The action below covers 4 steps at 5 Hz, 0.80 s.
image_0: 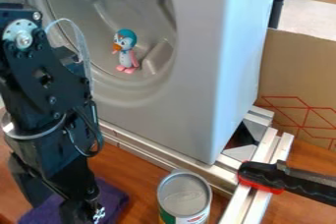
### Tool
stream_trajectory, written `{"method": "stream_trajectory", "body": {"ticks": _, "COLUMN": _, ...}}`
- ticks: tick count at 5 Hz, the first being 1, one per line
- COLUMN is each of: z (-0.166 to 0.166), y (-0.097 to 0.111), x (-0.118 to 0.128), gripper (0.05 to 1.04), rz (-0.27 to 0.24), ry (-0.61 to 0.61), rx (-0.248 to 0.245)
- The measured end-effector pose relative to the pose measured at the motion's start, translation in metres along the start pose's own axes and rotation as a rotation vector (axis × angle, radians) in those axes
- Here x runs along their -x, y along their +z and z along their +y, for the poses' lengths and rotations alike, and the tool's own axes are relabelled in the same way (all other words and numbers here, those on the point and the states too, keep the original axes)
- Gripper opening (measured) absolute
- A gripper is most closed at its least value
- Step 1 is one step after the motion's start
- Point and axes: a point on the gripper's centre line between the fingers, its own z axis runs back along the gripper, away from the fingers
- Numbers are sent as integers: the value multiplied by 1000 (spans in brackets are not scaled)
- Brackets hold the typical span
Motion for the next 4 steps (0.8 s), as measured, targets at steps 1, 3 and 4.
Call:
{"method": "stream_trajectory", "body": {"ticks": 1, "z": 0, "y": -3, "x": 1, "gripper": 995, "rz": 5, "ry": -6, "rx": 1}}
{"method": "stream_trajectory", "body": {"ticks": 3, "z": 5, "y": -70, "x": -19, "gripper": 995, "rz": -28, "ry": -98, "rx": 104}}
{"method": "stream_trajectory", "body": {"ticks": 4, "z": -4, "y": -81, "x": -21, "gripper": 995, "rz": 4, "ry": -146, "rx": 111}}
